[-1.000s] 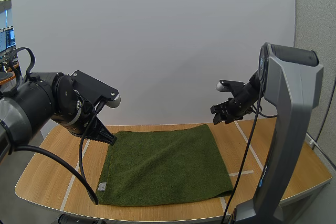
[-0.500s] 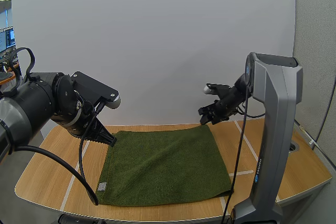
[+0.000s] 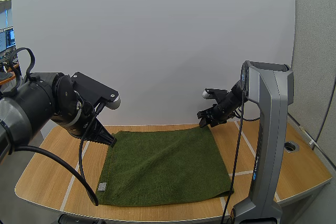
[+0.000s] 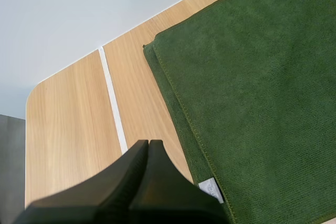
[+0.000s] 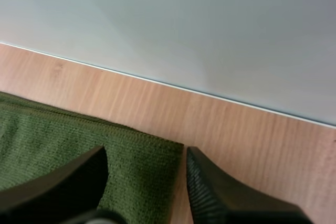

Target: Fold the towel

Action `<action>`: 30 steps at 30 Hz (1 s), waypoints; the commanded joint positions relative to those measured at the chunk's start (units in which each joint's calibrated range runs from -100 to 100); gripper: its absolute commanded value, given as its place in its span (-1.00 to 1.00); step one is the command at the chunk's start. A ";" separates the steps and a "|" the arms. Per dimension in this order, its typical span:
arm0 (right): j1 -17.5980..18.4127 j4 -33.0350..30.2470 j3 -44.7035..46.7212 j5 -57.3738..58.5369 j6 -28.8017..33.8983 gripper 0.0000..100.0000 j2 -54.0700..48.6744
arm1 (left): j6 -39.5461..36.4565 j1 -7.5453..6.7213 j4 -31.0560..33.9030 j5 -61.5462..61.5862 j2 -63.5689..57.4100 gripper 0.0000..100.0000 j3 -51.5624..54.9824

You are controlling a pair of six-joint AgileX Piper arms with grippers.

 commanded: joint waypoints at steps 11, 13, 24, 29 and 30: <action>-0.01 1.58 -0.55 -1.88 -1.34 0.51 2.38 | -0.39 0.09 -1.19 0.33 0.13 -1.00 -0.26; -0.01 1.58 -0.55 -1.88 -1.34 0.46 2.38 | -0.39 0.09 -1.19 0.33 0.13 -1.00 -0.26; -0.01 1.73 -0.55 -1.88 -1.34 -0.99 2.38 | -0.39 0.09 -1.19 0.51 0.13 -1.00 -0.26; -0.01 1.95 -0.55 -1.88 -0.98 -1.00 2.38 | -0.39 0.09 -1.19 0.68 0.13 -1.00 -0.26; -0.01 1.95 -0.55 -1.48 -0.98 -1.00 2.26 | -0.39 0.09 -1.19 1.04 0.13 -1.00 -0.26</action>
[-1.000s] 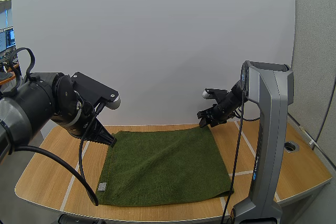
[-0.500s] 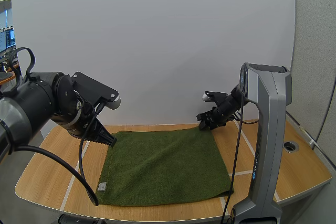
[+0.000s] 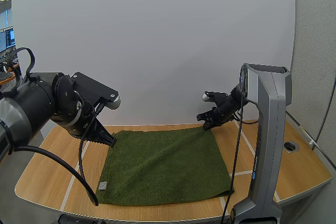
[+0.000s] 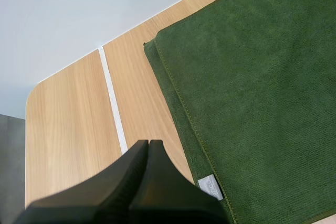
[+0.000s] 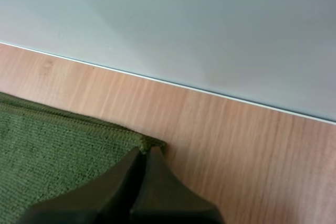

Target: Fold the towel

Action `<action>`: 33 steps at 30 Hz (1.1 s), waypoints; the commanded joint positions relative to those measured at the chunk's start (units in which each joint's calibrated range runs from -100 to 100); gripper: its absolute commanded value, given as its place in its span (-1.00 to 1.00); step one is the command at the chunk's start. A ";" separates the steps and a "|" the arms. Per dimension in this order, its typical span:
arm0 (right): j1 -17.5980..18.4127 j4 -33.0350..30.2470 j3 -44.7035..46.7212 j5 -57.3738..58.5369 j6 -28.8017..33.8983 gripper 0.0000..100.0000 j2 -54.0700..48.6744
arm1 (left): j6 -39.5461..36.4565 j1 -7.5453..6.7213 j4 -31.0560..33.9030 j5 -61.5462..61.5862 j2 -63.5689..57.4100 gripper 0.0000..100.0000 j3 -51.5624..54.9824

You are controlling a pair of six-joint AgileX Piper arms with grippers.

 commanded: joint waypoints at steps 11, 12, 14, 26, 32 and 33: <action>-0.01 2.54 -0.31 11.30 -0.22 -1.00 -3.78 | -0.39 0.09 -1.09 1.55 0.13 -1.00 -0.26; -0.01 2.54 -0.31 12.36 -0.22 -1.00 -4.62 | -0.39 0.09 -1.09 1.79 0.13 -1.00 -0.26; -0.01 2.95 -0.31 14.40 -0.22 -1.00 -5.89 | -0.39 0.09 -1.09 2.15 -0.01 -1.00 -0.26; 3.41 5.23 -0.08 27.39 -0.98 -1.00 -12.57 | -5.08 0.09 7.39 2.14 -12.09 -1.00 -0.26; 6.86 5.54 -0.08 27.39 0.13 -1.00 -15.51 | -9.20 0.09 10.75 5.62 -17.22 -1.00 -0.30; 7.50 5.69 -0.08 27.39 0.13 -1.00 -15.92 | -9.85 0.09 11.54 6.23 -17.65 -1.00 -0.41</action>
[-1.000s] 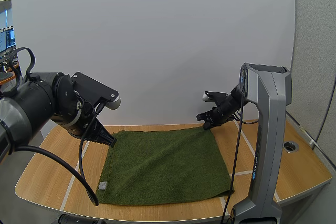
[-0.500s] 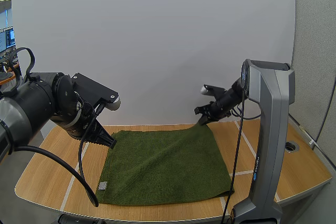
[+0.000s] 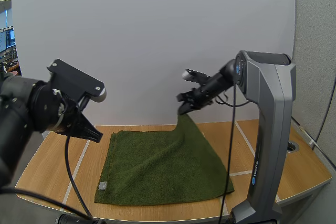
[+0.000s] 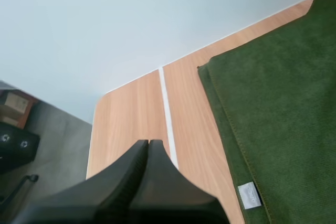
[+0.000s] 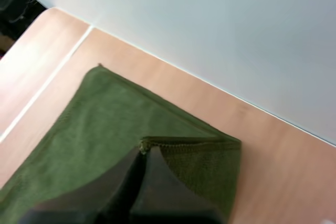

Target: Fold the towel

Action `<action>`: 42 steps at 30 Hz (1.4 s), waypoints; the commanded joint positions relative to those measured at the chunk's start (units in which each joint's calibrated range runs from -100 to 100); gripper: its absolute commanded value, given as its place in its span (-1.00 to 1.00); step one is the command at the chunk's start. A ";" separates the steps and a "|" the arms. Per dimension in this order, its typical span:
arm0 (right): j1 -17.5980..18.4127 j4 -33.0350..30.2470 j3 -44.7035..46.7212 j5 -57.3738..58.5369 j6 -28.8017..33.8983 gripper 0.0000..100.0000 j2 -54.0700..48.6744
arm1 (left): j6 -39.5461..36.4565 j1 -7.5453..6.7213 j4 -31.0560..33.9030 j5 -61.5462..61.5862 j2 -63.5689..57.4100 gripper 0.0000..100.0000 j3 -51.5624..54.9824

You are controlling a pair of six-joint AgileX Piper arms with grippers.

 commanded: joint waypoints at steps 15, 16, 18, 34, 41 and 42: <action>10.95 1.21 -0.06 -3.30 3.04 -1.00 -5.03 | -11.36 0.09 10.55 7.60 -19.05 -1.00 -1.51; 11.30 1.21 -0.06 -3.84 3.58 -1.00 -5.03 | -11.36 0.09 10.66 7.60 -19.83 -1.00 -1.51; 11.96 1.21 -0.06 -5.11 3.71 -1.00 -5.03 | -11.36 0.09 10.66 7.79 -21.14 -1.00 -1.51; 17.93 1.21 -0.06 -17.36 4.13 -1.00 -4.21 | -11.27 1.17 10.03 14.33 -22.20 -1.00 -1.51; 19.20 1.09 -0.06 -22.40 4.13 -1.00 -1.82 | -11.27 1.87 9.92 14.33 -22.20 -1.00 -1.51; 19.31 1.09 -0.06 -23.15 4.13 -1.00 -1.38 | -11.27 1.87 9.92 14.33 -22.20 -1.00 -1.51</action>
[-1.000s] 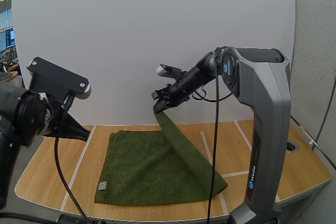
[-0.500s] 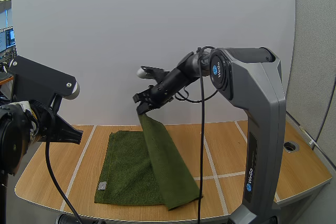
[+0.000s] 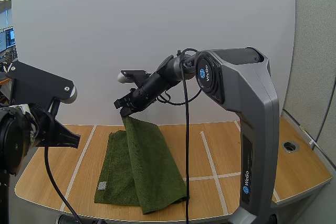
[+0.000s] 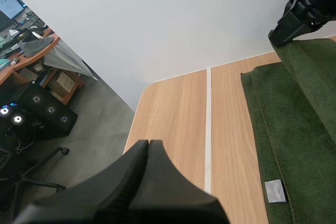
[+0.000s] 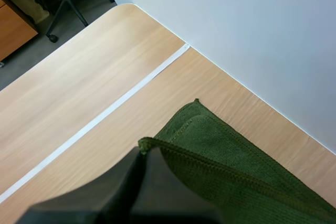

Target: Fold the towel

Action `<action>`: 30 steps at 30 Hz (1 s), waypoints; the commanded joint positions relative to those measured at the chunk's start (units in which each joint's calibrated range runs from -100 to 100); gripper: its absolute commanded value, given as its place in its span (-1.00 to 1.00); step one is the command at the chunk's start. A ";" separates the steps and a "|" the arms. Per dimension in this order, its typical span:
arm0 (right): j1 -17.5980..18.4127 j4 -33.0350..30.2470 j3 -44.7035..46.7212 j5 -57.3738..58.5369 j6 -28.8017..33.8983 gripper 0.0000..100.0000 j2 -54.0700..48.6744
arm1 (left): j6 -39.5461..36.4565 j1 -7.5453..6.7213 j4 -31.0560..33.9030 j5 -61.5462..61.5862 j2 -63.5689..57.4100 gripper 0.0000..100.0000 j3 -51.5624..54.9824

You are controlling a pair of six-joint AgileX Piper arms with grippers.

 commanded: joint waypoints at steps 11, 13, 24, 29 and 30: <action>1.69 0.62 -0.28 -13.11 -0.15 -1.00 6.59 | -0.52 0.36 -0.46 0.83 -0.52 -1.00 -0.64; 2.00 0.74 -0.28 -14.49 -0.15 -1.00 7.50 | -0.52 0.36 -0.56 0.83 -0.81 -1.00 -0.64; 4.87 1.36 -0.28 -23.49 -0.15 -1.00 9.32 | -0.16 0.36 -1.86 6.67 -2.27 -1.00 -0.64; 5.46 2.28 -1.23 -27.69 -0.21 -1.00 10.74 | -0.16 0.36 -1.96 7.78 -3.56 -1.00 -0.64; 5.46 2.28 -2.08 -27.35 -0.21 -1.00 11.14 | -0.16 0.36 -2.27 7.78 -3.91 -1.00 -0.64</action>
